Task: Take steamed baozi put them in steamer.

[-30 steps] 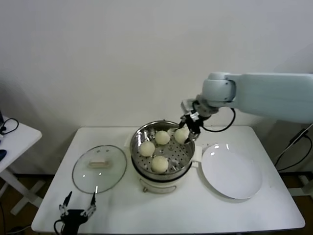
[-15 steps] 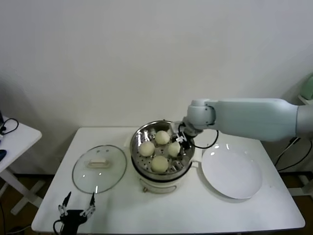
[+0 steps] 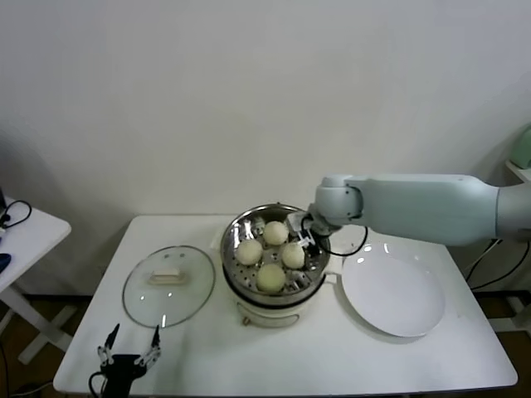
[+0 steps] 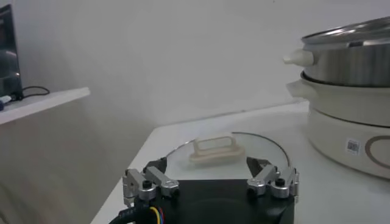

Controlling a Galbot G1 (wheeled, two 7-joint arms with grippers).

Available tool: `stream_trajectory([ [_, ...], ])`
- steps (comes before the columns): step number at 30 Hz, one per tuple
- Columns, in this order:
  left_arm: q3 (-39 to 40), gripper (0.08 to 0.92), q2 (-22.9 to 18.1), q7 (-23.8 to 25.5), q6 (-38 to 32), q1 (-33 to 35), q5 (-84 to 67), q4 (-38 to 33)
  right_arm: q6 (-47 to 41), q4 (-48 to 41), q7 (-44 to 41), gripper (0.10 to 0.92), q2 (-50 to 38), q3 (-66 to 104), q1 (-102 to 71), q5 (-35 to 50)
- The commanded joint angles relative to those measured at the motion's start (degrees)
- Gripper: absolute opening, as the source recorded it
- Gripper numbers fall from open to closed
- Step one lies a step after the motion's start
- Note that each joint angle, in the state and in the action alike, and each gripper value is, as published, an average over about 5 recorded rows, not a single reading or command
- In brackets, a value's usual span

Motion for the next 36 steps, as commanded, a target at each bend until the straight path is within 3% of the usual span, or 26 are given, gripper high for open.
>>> stream_trajectory([
  [1, 0.0, 0.823, -0.1, 0.0, 0.0, -0.2, -0.1, -0.4, 1.3, 3.0, 2.0, 0.82, -9.4, 1.7, 7.7, 9.4],
  [8, 0.4, 0.823, -0.2, -0.2, -0.3, -1.2, 0.3, 0.0, 2.8, 6.3, 19.7, 0.823, -24.1, 24.9, -11.0, 14.3],
  [16, 0.8, 0.823, -0.4, -0.1, -1.6, -1.2, 0.7, 0.5, 10.8, 10.0, 31.8, 0.823, -31.9, 57.7, -45.5, 11.0],
  [20, 1.1, 0.823, -0.4, 0.1, -2.0, -1.2, 0.7, 0.1, 16.0, 12.8, 33.5, 0.823, -33.5, 79.4, -69.3, 8.1],
  [28, 1.7, 0.823, -0.9, 0.2, -2.8, -1.2, 0.9, -0.1, 28.0, 18.1, 32.2, 0.823, -20.3, 121.1, -119.0, 3.1],
  [36, 2.7, 0.823, -1.9, 0.1, -3.1, -1.1, 1.5, 0.1, 44.8, 18.0, 29.1, 0.823, -1.1, 130.0, -139.7, -1.2],
])
